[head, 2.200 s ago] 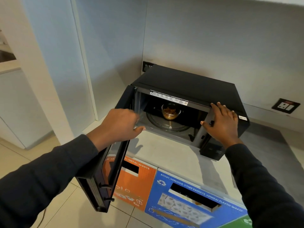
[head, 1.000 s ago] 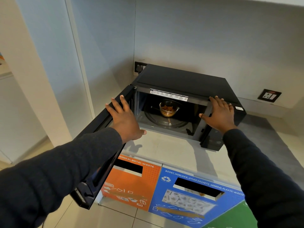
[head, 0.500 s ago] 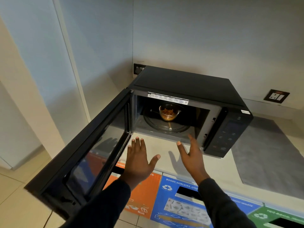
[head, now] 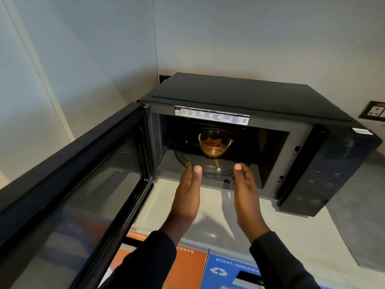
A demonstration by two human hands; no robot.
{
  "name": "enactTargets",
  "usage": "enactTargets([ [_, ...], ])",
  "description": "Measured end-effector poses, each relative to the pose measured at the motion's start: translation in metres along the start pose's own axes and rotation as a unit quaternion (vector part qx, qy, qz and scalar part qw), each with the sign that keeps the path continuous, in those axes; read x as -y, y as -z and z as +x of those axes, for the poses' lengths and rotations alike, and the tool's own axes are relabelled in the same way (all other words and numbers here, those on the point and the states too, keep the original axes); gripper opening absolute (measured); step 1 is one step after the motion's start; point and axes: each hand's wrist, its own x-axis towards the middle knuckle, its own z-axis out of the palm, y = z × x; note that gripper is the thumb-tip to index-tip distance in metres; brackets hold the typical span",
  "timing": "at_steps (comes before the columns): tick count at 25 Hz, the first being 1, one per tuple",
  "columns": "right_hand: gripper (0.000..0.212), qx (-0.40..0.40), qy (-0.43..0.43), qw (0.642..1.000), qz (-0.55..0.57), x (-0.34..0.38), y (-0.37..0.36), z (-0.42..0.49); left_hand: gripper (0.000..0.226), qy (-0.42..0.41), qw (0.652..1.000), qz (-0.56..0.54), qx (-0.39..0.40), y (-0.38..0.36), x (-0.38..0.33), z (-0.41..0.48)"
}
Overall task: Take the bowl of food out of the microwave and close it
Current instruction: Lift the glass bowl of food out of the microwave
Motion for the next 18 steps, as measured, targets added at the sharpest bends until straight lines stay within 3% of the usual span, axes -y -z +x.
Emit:
enactTargets([
  [3, 0.08, 0.005, -0.029, 0.995, 0.096, -0.002, -0.009, 0.025, 0.112, 0.014, 0.992, -0.123, 0.017, -0.006, -0.001, 0.026],
  [7, 0.079, 0.007, -0.059, 0.981, 0.186, -0.003, -0.017, 0.064, 0.108, 0.011, 0.981, -0.195, 0.005, -0.012, 0.001, 0.07],
  [12, 0.081, 0.0, -0.062, 0.971, 0.23, -0.009, -0.025, 0.105, 0.09, 0.011, 0.974, -0.227, 0.005, -0.024, 0.007, 0.118],
  [18, 0.073, -0.001, -0.044, 0.963, 0.266, -0.008, -0.037, 0.141, 0.09, 0.014, 0.952, -0.305, -0.006, -0.035, 0.002, 0.167],
])
